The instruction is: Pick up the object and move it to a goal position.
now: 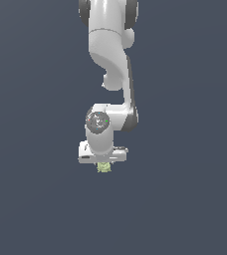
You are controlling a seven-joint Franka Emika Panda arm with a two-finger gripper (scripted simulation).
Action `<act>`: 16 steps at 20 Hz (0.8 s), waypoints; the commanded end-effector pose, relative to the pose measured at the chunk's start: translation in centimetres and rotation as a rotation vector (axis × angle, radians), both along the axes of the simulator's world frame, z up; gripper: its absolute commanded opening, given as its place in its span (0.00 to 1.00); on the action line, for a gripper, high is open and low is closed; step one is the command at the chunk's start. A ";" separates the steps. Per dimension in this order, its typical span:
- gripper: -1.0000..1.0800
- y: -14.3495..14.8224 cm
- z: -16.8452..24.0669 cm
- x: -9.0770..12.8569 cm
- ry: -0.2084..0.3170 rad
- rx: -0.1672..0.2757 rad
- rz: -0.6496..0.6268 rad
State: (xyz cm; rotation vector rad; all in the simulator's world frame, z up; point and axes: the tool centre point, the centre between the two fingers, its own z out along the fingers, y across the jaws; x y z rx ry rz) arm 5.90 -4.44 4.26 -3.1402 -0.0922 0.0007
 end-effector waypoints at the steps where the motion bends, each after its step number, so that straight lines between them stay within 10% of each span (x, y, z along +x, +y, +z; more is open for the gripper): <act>1: 0.00 0.0 0.0 0.0 0.000 0.000 0.000; 16: 0.00 4.8 6.1 -0.3 0.000 -0.001 0.000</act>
